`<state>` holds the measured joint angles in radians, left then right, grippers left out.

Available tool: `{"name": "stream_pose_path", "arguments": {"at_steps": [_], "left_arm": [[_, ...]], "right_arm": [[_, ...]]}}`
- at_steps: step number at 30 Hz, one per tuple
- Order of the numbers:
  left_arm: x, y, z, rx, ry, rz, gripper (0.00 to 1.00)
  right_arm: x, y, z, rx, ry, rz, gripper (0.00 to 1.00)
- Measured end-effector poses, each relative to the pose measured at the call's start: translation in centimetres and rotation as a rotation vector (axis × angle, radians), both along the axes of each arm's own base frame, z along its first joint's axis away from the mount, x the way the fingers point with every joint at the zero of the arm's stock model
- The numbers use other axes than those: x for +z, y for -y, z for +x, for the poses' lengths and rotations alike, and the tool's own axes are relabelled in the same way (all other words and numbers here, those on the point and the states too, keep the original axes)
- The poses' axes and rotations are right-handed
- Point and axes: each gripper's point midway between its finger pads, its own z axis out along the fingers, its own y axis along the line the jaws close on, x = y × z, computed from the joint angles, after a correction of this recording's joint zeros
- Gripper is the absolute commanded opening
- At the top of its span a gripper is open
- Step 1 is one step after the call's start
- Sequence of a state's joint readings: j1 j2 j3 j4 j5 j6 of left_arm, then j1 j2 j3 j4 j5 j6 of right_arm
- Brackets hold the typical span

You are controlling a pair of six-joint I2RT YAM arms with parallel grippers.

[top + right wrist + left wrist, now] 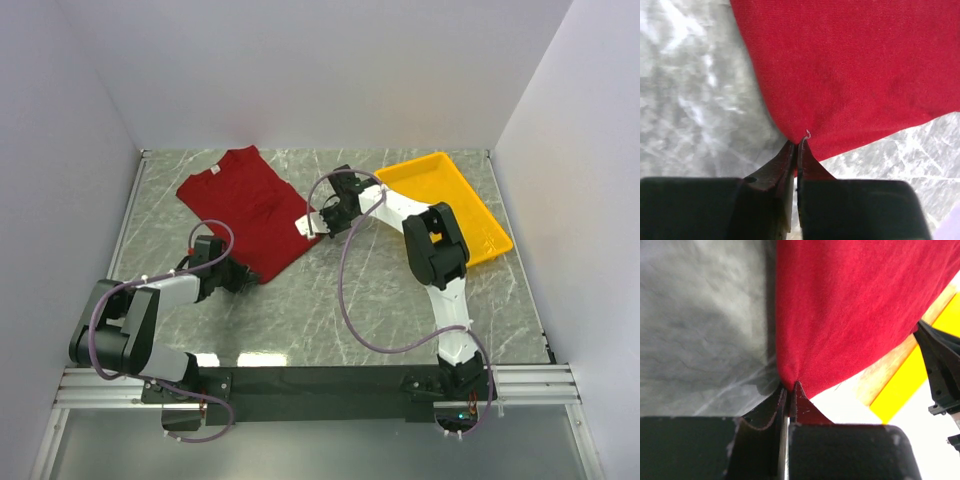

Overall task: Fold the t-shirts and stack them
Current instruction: Fold the tshirt

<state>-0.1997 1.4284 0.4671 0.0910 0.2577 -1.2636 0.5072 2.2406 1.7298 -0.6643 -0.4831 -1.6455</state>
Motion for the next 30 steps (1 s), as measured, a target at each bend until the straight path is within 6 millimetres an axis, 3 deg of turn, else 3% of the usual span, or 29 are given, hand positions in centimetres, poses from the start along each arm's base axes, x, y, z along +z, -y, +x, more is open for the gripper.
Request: {"name": "stream_pose_path", "arguments": {"at_steps": [5,11,14,19,24,30], "left_arm": [[0.3,1.6,-2.1,-0.072,-0.001,-0.016,0.01],[1.3,4.2,-7.2,-0.181,-0.006,-0.061,0.01],[2.0,5.1,-10.1,-0.220,-0.014,-0.098,0.01],[3.7,6.1,-13.2,-0.252,-0.003,-0.168,0.01],[5.5,6.0,-13.6,-0.228,0.033,-0.205,0.01],[7.2,5.7,-12.0,-0.170,0.032,-0.170,0.01]], "right_arm": [[0.0,1.8,-2.3,-0.016,-0.021,-0.009,0.00],[0.4,6.2,-9.6,-0.072,-0.130,-0.048,0.00],[1.7,8.1,-13.1,-0.111,-0.172,-0.046,0.00],[5.2,9.4,-16.9,-0.148,-0.183,0.008,0.00],[8.4,8.8,-17.6,-0.190,-0.206,0.075,0.00],[12.1,6.3,-14.5,-0.237,-0.225,0.146,0.00]]}}
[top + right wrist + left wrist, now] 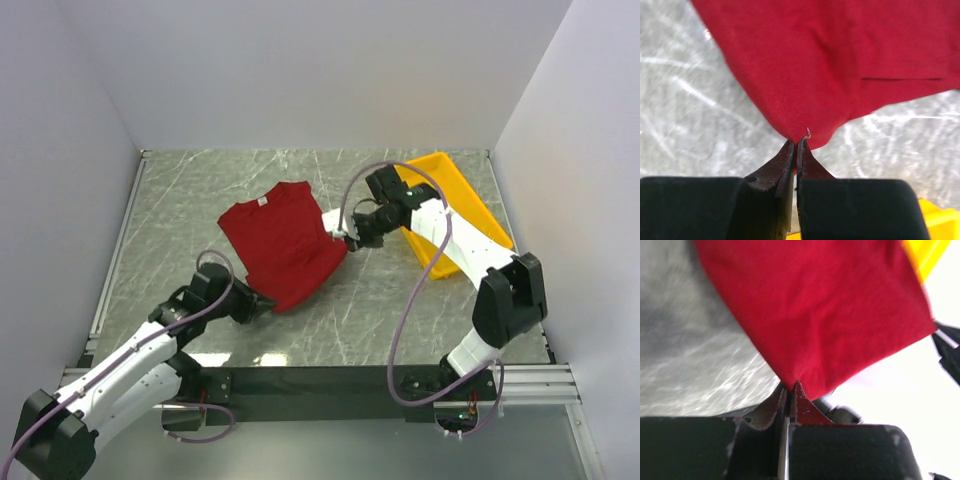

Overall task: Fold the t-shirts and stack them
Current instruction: Fold the tshirt

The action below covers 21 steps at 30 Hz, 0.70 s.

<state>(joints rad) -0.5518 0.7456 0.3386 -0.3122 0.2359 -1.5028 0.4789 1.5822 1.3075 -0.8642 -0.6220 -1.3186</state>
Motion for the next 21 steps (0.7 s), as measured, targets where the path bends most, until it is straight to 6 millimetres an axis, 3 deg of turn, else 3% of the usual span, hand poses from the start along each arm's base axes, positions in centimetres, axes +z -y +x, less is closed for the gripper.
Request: {"name": "stream_pose_path", "arguments": {"at_steps": [3,7,12,16,21], "left_arm": [[2.2,-1.0,2.3,0.080,0.046,0.013,0.01],[4.5,-3.8,5.7,0.222,0.112,0.014,0.01],[3.8,-7.5,8.6,0.341,0.101,0.042,0.01],[2.7,-8.2,10.3,0.334,0.056,0.057,0.01],[4.1,-9.0,13.1,0.317,0.082,0.061,0.01]], "right_arm": [[1.2,-1.0,1.7,-0.015,0.002,0.019,0.00],[1.3,-2.0,3.4,-0.027,-0.030,0.014,0.00],[0.8,-3.6,6.0,-0.035,-0.058,0.018,0.00],[0.6,-4.9,8.3,-0.055,-0.070,0.025,0.00],[1.2,-6.4,11.4,-0.085,-0.048,0.053,0.00]]}}
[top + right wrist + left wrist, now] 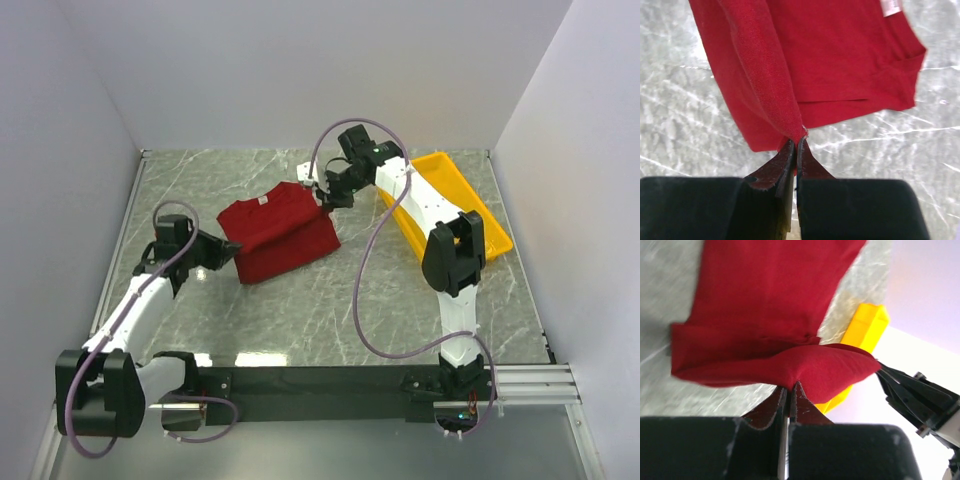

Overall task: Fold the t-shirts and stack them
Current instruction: Fold the tshirt

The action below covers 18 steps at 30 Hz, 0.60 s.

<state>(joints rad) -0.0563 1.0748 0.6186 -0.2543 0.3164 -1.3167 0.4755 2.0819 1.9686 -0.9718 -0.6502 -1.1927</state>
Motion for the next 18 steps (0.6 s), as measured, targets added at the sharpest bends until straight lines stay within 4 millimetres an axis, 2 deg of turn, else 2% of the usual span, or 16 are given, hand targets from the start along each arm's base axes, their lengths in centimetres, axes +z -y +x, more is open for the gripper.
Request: {"name": "stream_pose_path", "arguments": {"at_steps": [5,8,18], "left_arm": [[2.4,-0.3,2.2,-0.027,0.076,0.003,0.01],[3.2,-0.2,2.9,-0.049,0.111,-0.003,0.01],[2.8,0.5,4.6,-0.105,0.127,-0.034,0.01]], "right_arm": [[0.9,0.0,1.2,-0.028,0.011,0.027,0.00],[0.9,0.2,1.4,-0.042,0.006,0.035,0.00],[1.8,-0.6,2.7,-0.098,0.018,0.092,0.00]]}}
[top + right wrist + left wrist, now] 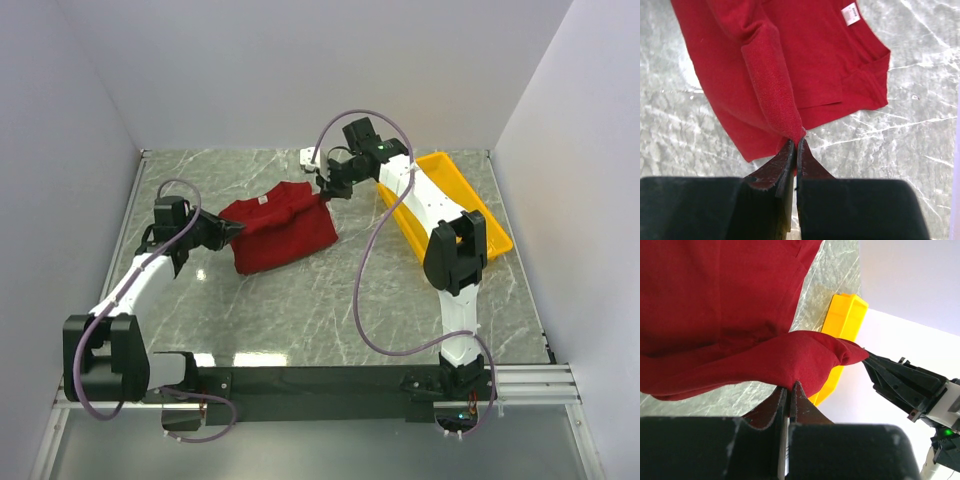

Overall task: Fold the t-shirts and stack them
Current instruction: Fold the tshirt

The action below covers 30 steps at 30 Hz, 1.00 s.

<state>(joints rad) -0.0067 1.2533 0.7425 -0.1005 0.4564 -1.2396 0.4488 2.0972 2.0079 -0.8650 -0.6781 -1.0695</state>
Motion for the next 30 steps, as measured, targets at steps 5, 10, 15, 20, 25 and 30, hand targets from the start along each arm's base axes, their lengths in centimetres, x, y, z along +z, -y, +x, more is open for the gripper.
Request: {"name": "stream_pose_path", "arguments": {"at_steps": [5,10,15,20,25,30], "left_arm": [[-0.1,-0.4,0.8,0.002,0.011,-0.002,0.01],[-0.8,-1.5,1.5,0.029,-0.004,-0.003,0.01],[-1.7,-2.0,2.2,0.037,-0.028,-0.001,0.01],[-1.7,-2.4,3.5,0.034,-0.018,-0.003,0.01],[-1.8,-2.9,4.3,0.037,-0.010,-0.001,0.01],[-2.4,-3.4,4.9,0.038,-0.015,0.002,0.01]], "right_arm": [[0.2,-0.6,1.1,-0.034,0.002,0.026,0.00],[-1.1,-1.1,2.3,-0.058,-0.010,0.031,0.00],[-2.2,-1.4,3.2,-0.084,-0.018,0.034,0.00],[-2.9,-1.6,4.1,-0.120,-0.020,0.035,0.00],[-2.2,-2.0,5.4,-0.150,0.002,0.056,0.00],[-2.4,-2.4,6.2,-0.168,0.015,0.071,0.00]]}}
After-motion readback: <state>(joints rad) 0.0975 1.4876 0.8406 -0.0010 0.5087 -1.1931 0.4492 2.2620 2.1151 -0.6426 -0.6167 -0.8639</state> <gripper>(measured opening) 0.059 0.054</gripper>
